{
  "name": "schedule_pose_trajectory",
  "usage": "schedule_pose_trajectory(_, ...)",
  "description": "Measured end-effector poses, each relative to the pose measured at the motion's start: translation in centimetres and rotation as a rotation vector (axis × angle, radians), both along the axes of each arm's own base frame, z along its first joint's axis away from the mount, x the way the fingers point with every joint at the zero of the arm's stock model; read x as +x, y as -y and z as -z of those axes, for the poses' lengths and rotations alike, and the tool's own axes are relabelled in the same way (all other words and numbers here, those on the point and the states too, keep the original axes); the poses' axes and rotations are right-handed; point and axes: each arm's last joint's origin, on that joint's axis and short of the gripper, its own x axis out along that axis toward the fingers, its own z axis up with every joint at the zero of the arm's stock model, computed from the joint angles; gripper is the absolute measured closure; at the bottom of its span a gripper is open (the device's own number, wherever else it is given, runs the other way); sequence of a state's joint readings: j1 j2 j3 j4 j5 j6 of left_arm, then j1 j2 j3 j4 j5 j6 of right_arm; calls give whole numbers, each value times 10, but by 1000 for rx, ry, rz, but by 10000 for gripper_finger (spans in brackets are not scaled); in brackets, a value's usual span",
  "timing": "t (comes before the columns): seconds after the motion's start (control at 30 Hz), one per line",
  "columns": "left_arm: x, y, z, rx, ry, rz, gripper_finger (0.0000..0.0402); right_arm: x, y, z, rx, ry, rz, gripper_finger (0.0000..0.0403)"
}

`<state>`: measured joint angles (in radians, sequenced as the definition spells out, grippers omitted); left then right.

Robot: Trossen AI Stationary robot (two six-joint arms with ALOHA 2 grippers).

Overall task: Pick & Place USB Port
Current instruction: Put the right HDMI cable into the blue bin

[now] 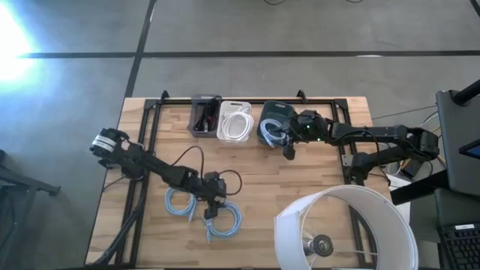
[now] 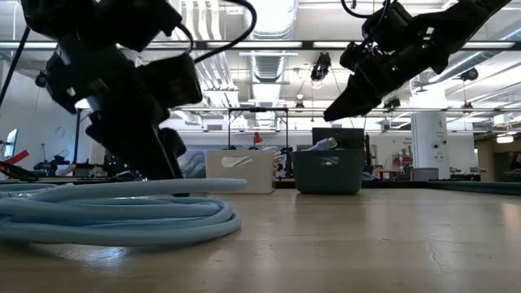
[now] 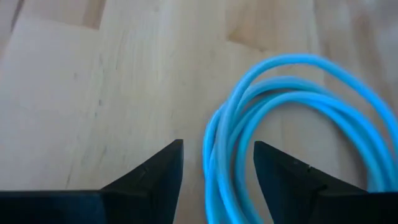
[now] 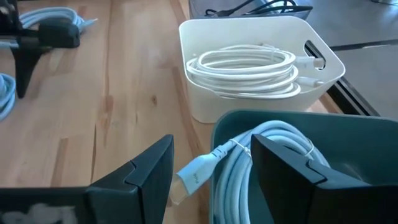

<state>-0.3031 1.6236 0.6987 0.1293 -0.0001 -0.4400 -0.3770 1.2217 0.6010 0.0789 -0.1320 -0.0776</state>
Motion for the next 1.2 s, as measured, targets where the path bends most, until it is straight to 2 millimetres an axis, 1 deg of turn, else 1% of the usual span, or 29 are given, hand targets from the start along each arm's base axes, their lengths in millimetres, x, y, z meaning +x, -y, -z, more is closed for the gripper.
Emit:
schedule_pose_trajectory(0.23, 5, 1, 15, 34, -23, 14, 205, 2, -5, 0, 27, 13, -13, 193)
schedule_pose_trajectory(0.37, 6, 2, 22, 64, -32, 47, 226, 4, -9, -1, 30, 14, -30, 193)
schedule_pose_trajectory(0.47, 7, 2, 21, 102, -6, 88, 265, 5, -13, -1, 30, 16, -44, 193)
schedule_pose_trajectory(0.57, 8, 2, 18, 155, 30, 108, 320, 6, -15, -1, 29, 20, -55, 193)
schedule_pose_trajectory(0.67, 10, -2, 15, 239, 72, 55, 375, 7, -17, -2, 42, 33, -55, 193)
schedule_pose_trajectory(0.7, 11, -3, 14, 284, 85, 23, 384, 8, -18, -2, 47, 41, -54, 193)
schedule_pose_trajectory(0.77, 14, -6, 8, 388, 115, -62, 384, 9, -20, -4, 57, 66, -53, 193)
schedule_pose_trajectory(0.87, 21, -10, -7, 564, 180, -184, 369, 12, -23, -8, 84, 112, -57, 193)
schedule_pose_trajectory(0.97, 31, -13, -20, 696, 211, -233, 363, 16, -27, -11, 136, 166, -93, 193)
schedule_pose_trajectory(1.07, 41, -19, -33, 712, 240, -260, 371, 22, -32, -11, 155, 196, -147, 193)
schedule_pose_trajectory(1.2, 52, -29, -46, 703, 268, -315, 382, 30, -36, -4, 158, 200, -175, 193)
